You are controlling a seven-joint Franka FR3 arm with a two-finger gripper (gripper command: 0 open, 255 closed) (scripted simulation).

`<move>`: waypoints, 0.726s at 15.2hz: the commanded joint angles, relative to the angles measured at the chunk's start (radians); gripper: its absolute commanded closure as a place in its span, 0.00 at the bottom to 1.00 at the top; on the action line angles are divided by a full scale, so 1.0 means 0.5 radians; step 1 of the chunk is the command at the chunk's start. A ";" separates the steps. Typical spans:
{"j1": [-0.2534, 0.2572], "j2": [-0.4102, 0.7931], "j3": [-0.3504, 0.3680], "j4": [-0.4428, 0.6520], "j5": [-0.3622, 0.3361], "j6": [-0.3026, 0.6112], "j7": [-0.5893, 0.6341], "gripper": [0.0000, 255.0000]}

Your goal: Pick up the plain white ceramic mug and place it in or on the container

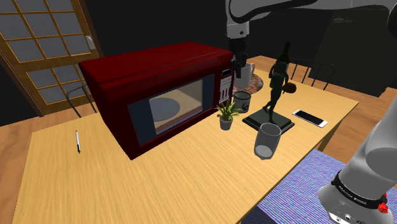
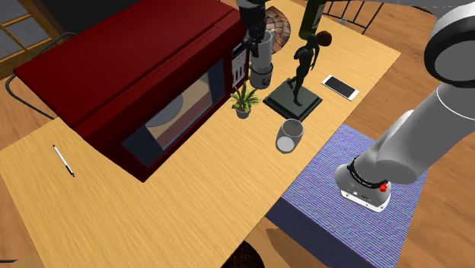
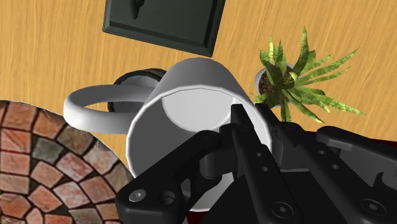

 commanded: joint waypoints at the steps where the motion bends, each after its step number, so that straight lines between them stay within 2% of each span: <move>1: -0.049 0.088 -0.044 0.108 -0.019 -0.010 -0.086 1.00; 6: -0.173 0.322 -0.136 0.443 -0.041 -0.097 -0.308 1.00; 11: -0.174 0.309 -0.136 0.290 -0.042 0.043 -0.299 1.00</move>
